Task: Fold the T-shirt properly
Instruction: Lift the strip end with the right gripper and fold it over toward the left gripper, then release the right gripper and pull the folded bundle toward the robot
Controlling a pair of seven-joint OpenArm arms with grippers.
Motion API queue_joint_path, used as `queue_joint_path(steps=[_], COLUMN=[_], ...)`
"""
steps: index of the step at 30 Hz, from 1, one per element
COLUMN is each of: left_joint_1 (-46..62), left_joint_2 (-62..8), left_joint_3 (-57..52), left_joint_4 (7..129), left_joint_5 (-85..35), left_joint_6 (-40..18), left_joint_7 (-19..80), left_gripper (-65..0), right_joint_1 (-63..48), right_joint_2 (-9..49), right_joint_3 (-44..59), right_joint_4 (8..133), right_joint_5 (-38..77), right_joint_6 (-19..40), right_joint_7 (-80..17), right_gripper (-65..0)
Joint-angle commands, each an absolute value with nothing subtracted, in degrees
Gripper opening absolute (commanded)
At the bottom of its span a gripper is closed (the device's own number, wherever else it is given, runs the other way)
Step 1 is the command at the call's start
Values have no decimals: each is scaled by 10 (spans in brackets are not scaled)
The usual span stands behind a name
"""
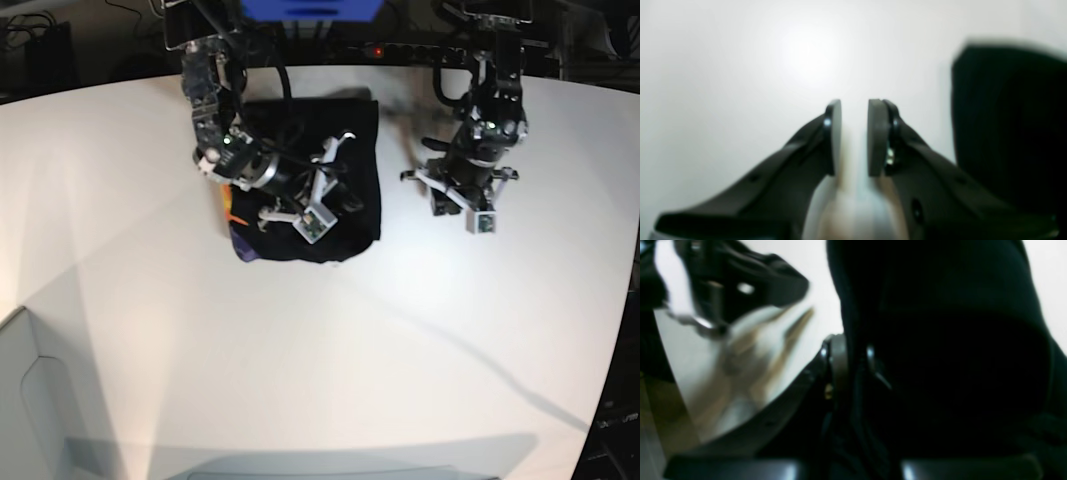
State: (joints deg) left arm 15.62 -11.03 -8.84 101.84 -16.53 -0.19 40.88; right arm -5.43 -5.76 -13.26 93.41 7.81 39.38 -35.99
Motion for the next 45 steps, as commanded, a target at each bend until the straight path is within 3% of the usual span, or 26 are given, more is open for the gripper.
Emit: queue_joint_path(steps=[1,5,7,15,30,34,35,38,45], left_joint_1=[163,180,180,177,179,181,181,182,181], left_joint_2=[-113,-107,-106,-103,-100,-100,-100,-100,-103], left_joint_3=[-110,-197,-233,-324,-324,-325,-325,-325,-325], left_joint_4=[1040,1066,1072,1072,1073,1073,1073,1073,1077], left_joint_5=[-167,-167,-167,-167,-167,-167,-167,-167,-167], left_joint_6=[-3,-3,-3,-3,-3,-3,-3,-3,-3], left_joint_7=[399,399,399,399,395,394,394,394,394], left_gripper=[-517,-517,-517,-517,-517,-517,-517,-517,-517], right_joint_1=[-52,-70,-85,-104,-123,-119,-119,-125,-177], right_joint_2=[-64,-65,-66,-35,-18,-17,-17,-19,-17], right_joint_3=[-135,-135,-135,-58,-29,-29,-29,-29,-101], right_joint_4=[945,990,1033,1157,1094,1081,1084,1099,1153], right_joint_5=[89,91,91,92,91,91,91,91,91], right_joint_6=[400,400,400,400,400,400,400,400,400], right_joint_7=[-346,-342,-342,-341,-342,-342,-342,-342,-341], right_gripper=[-512,-350,-316,-311,-310,-361,-412,-648,-650])
